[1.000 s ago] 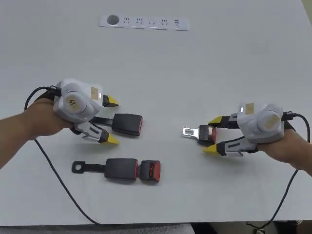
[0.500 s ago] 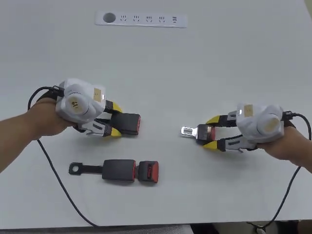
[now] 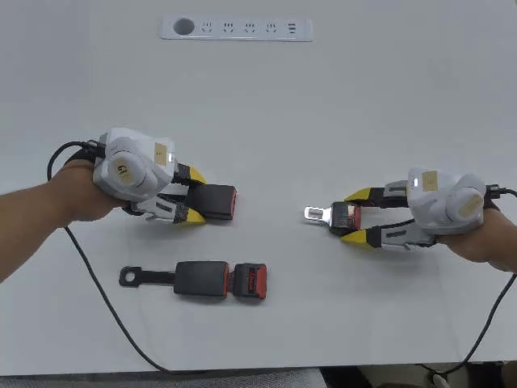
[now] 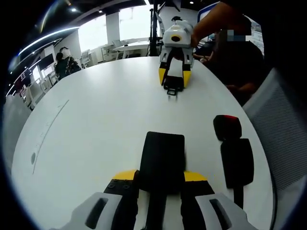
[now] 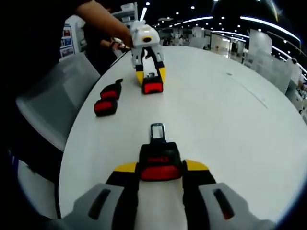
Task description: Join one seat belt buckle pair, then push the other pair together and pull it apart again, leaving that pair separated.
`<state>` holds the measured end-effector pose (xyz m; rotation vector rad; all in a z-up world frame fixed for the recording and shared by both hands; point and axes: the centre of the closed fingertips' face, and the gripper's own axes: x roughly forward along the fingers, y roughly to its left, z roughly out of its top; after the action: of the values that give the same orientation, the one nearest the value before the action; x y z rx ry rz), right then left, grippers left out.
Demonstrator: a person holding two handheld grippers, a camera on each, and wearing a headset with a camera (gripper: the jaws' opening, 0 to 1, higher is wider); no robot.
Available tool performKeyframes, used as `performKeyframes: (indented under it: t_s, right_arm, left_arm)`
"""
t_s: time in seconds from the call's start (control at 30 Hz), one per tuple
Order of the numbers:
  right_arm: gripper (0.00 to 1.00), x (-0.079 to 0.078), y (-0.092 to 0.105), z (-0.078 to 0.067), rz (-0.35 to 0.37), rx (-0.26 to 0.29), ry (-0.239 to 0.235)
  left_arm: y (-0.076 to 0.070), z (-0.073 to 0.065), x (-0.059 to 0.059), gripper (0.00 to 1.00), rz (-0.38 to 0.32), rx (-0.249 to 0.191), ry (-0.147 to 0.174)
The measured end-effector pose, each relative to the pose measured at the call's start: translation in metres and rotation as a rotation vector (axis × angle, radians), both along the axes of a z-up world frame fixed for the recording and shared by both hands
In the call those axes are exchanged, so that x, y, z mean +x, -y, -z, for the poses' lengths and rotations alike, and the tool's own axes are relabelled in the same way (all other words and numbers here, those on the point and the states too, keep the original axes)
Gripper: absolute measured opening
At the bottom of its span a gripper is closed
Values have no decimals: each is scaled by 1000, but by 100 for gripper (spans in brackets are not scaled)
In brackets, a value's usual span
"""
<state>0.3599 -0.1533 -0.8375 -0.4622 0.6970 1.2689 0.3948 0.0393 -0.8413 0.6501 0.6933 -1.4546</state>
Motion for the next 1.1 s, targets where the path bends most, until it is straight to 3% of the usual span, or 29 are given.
performKeyframes:
  t_s: [0.33, 1.1]
  right_arm:
    - [35, 1, -13, -1, 12, 43, 5]
    - [35, 4, -78, -1, -9, 104, -3]
  left_arm:
    - [-1, -2, -1, 35, -12, -5, -7]
    - [0, -4, -1, 35, -14, 2, -8]
